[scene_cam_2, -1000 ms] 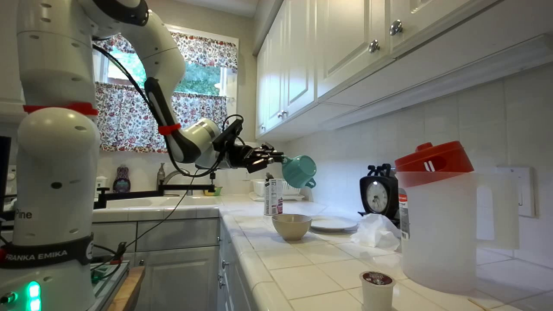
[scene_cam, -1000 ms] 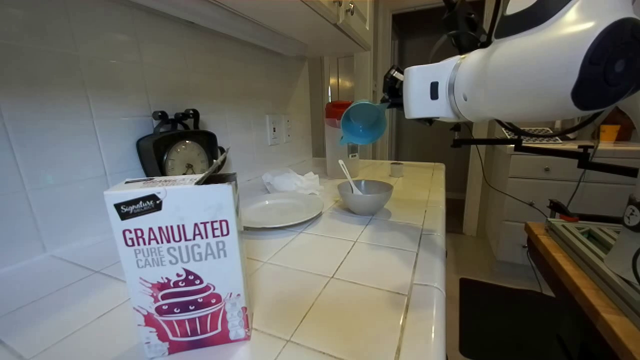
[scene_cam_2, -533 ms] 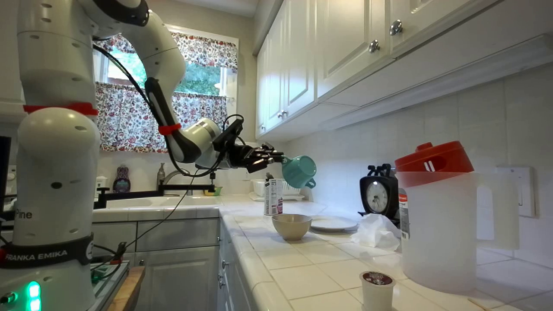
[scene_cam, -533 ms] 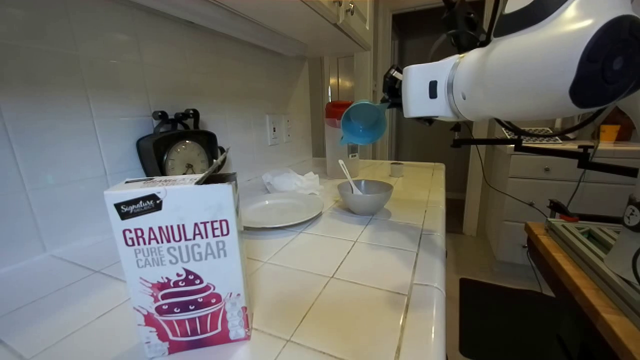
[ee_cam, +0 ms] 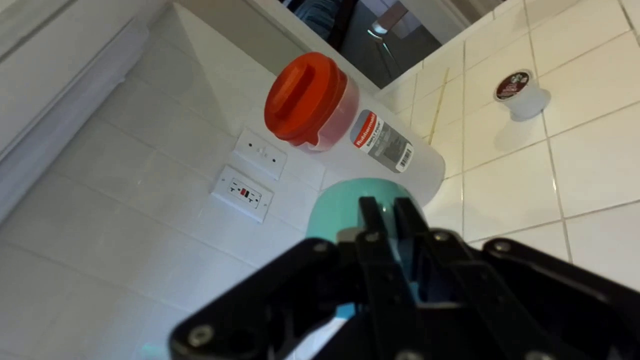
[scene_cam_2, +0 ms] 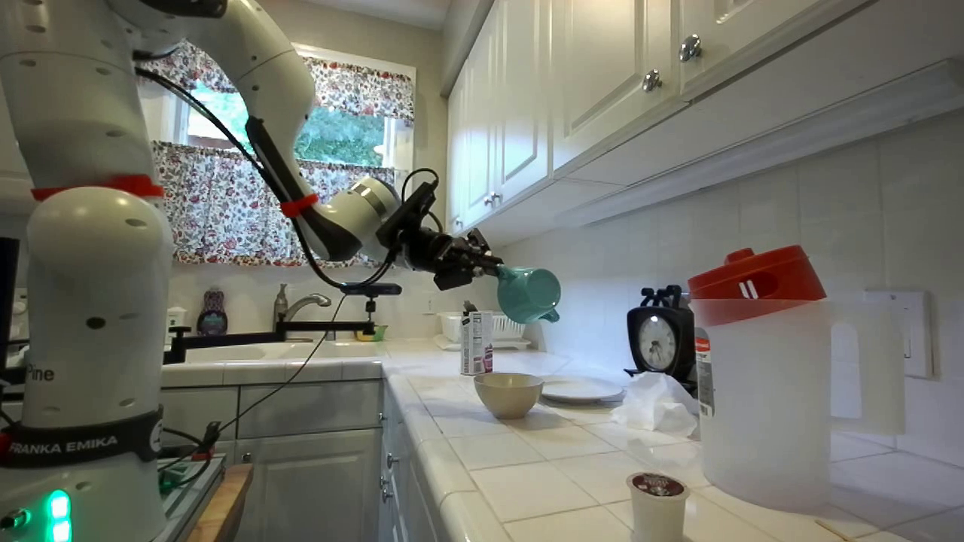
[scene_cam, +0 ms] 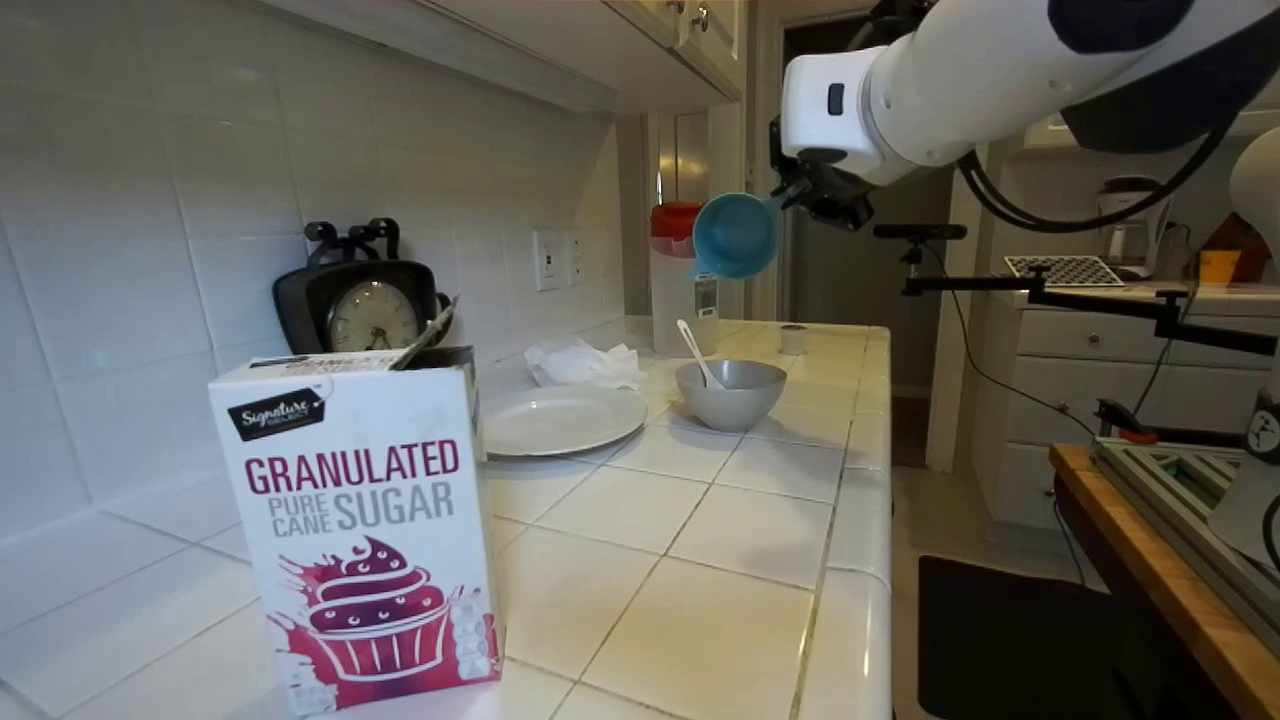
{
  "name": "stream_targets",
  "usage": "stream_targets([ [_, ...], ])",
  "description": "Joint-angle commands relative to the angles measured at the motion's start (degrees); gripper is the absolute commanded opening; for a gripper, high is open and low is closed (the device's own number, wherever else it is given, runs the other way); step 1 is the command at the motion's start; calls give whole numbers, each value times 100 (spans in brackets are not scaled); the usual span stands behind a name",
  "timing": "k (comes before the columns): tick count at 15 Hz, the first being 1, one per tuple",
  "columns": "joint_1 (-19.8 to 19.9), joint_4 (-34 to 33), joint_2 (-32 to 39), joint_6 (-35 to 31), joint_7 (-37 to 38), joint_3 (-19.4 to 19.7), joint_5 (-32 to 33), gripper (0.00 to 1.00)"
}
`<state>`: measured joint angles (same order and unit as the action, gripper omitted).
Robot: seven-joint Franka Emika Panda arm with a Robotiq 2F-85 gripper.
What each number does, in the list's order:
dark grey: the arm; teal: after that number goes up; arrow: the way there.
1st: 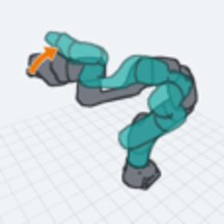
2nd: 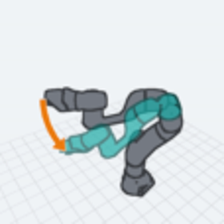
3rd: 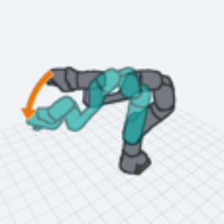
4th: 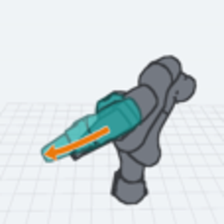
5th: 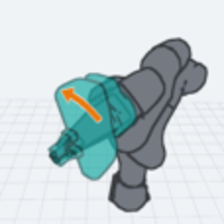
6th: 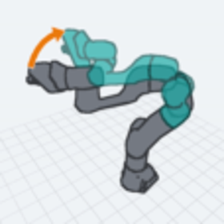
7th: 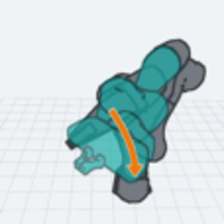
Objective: Pour the sugar in the blue cup into the bowl
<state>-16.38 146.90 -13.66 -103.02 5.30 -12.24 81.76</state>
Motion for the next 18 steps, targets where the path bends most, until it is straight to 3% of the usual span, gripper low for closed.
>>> stream_targets([
  [1,81,120,-472,-654,190,266,-426,3],
  [18,966,682,-1426,-4186,752,1411,-1587,3],
])
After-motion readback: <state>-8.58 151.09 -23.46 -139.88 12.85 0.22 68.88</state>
